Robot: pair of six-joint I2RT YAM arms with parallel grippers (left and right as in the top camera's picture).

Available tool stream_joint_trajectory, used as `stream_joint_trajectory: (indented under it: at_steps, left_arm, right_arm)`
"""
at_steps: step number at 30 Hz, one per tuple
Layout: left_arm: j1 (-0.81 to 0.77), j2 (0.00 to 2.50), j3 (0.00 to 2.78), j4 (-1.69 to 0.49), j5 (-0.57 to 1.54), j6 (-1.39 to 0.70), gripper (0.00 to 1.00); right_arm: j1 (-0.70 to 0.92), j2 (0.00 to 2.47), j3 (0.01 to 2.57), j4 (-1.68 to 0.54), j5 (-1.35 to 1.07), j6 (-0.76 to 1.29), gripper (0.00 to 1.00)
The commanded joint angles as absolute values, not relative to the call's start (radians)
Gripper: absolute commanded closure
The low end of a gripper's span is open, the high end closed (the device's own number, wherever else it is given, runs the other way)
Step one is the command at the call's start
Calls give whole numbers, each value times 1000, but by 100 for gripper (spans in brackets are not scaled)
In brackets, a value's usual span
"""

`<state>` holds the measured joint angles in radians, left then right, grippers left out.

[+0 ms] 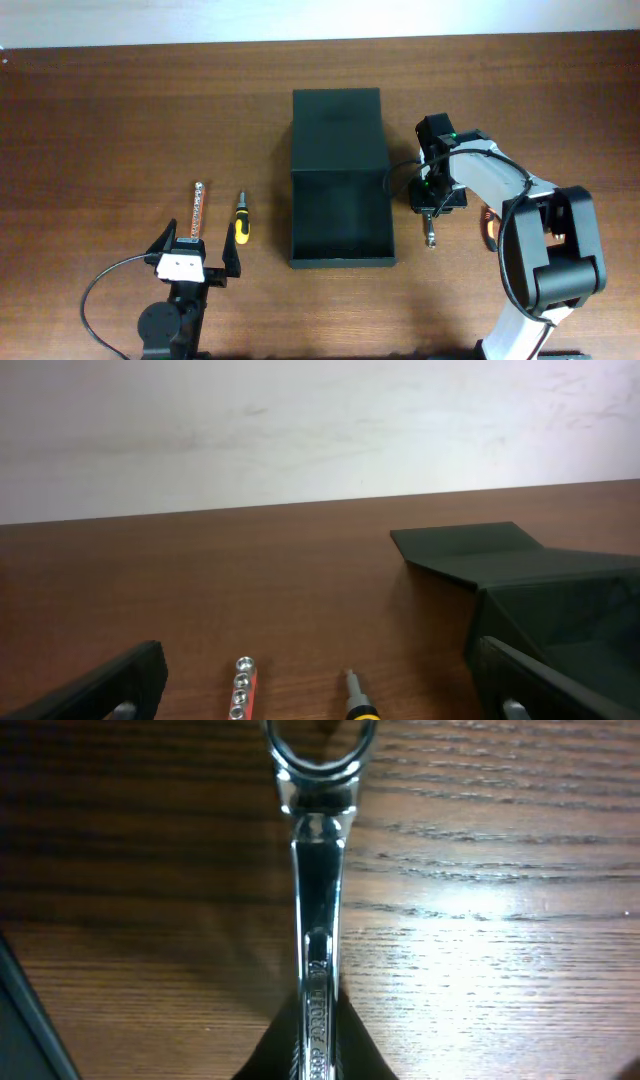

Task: Pack container
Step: 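Lift the wrench and carry it over the black box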

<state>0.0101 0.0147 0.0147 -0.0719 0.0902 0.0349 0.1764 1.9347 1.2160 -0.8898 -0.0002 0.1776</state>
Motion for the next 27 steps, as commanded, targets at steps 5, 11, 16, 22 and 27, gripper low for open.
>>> stream_joint_trajectory:
  at_steps: [5, 11, 16, 22, 27]
  left_arm:
    - [17, 6, 9, -75, 83, 50, 1]
    - [17, 6, 9, -75, 83, 50, 1]
    - [17, 6, 9, -75, 83, 50, 1]
    - [17, 6, 9, -75, 83, 50, 1]
    - [17, 6, 9, -75, 83, 50, 1]
  right_arm:
    - [122, 1953, 1274, -936, 17, 172, 96]
    - [108, 1953, 1358, -992, 64, 142, 96]
    - [108, 1953, 1524, -1090, 81, 104, 96]
    - [118, 1952, 1845, -1289, 83, 93, 96]
    - [178, 1951, 2101, -1480, 35, -44, 96]
